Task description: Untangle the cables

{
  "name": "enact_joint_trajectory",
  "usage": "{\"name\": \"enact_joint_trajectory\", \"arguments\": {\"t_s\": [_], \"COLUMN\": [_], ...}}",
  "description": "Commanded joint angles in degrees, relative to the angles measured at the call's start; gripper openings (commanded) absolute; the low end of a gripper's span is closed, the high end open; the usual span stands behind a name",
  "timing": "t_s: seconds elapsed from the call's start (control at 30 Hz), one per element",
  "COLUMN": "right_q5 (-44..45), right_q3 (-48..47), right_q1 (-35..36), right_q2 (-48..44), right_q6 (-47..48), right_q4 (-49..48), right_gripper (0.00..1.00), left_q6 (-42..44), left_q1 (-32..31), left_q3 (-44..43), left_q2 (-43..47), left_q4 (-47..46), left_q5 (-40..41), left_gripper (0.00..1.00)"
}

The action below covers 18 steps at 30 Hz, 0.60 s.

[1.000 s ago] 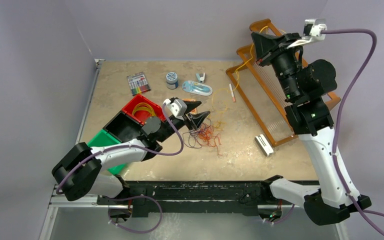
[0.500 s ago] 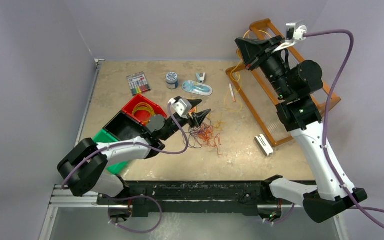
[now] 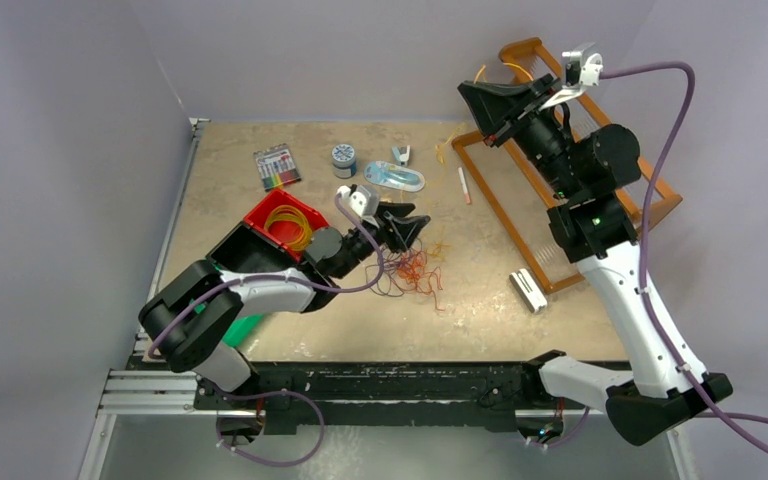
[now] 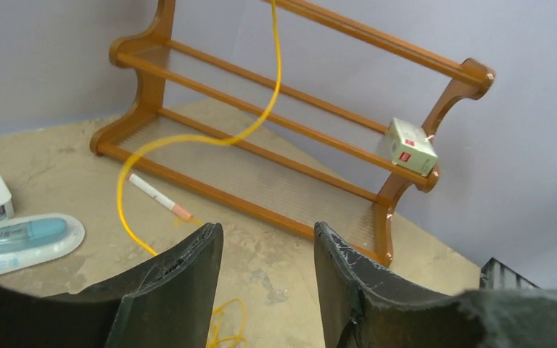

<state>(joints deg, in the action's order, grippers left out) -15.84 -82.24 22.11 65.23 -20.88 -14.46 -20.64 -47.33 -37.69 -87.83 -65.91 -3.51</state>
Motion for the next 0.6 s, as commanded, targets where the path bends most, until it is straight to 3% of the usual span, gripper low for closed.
{"name": "enact_joint_trajectory", "arguments": {"t_s": [0.0, 0.13, 0.47, 0.57], "right_q5": [-2.6, -3.2, -3.0, -2.1], "right_q3": [0.2, 0.8, 1.5, 1.6], "right_q1": [-0.1, 0.0, 0.0, -0.1], "right_q2": [-0.9, -1.3, -1.3, -1.4], "right_q6": [-1.7, -2.6, -3.1, -3.1], "right_q4": [-4.7, -5.4, -5.5, -5.3], "right_gripper": [0.0, 0.0, 0.0, 0.0], "left_q6": [-5.4, -7.1, -5.4, -5.8], "left_q1": [-0.1, -0.1, 0.0, 0.0], "left_q3": [-3.7, -4.1, -3.1, -2.0], "left_q2": [-2.3, -4.3, -2.6, -1.7], "left_q4": [3.1, 3.0, 2.0, 0.9], "left_q5": [4.2, 4.8, 5.7, 5.5], "left_gripper": [0.39, 0.0, 0.0, 0.27]}}
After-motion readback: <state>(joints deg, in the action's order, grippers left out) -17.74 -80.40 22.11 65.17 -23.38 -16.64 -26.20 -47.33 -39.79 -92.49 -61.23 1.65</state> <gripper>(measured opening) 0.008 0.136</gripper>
